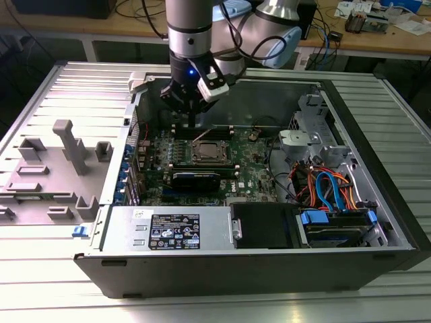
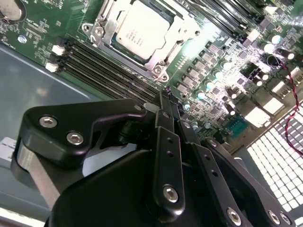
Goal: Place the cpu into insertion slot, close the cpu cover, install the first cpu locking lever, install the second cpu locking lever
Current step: 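Install the first cpu locking lever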
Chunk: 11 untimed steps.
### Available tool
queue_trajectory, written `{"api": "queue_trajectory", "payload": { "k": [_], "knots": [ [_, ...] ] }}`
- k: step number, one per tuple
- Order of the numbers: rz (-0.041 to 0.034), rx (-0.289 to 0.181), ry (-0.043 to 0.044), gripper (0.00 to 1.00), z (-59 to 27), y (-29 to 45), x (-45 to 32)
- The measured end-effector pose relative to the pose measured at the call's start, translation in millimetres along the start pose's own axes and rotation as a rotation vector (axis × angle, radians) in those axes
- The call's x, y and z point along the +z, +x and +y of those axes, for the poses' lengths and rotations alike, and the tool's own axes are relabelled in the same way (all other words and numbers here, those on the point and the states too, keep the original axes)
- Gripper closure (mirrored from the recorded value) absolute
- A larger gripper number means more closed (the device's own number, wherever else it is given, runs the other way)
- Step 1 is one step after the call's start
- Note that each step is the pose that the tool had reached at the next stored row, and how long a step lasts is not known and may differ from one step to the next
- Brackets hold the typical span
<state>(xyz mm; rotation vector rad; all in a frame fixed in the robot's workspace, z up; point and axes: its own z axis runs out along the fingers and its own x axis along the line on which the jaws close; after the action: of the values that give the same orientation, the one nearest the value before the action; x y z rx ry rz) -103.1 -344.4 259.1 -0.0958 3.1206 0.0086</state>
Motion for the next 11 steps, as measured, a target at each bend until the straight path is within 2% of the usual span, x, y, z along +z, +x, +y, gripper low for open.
{"api": "queue_trajectory", "payload": {
  "k": [3,7,11],
  "knots": [
    [-0.0004,-0.001,-0.0001,0.89,-0.2,-3.4,0.7],
    [-0.005,-0.014,-0.0002,0.89,-0.5,-3.5,1.1],
    [-0.0062,-0.028,-0.0003,0.89,-0.8,-4.7,1.4]
  ]
}}
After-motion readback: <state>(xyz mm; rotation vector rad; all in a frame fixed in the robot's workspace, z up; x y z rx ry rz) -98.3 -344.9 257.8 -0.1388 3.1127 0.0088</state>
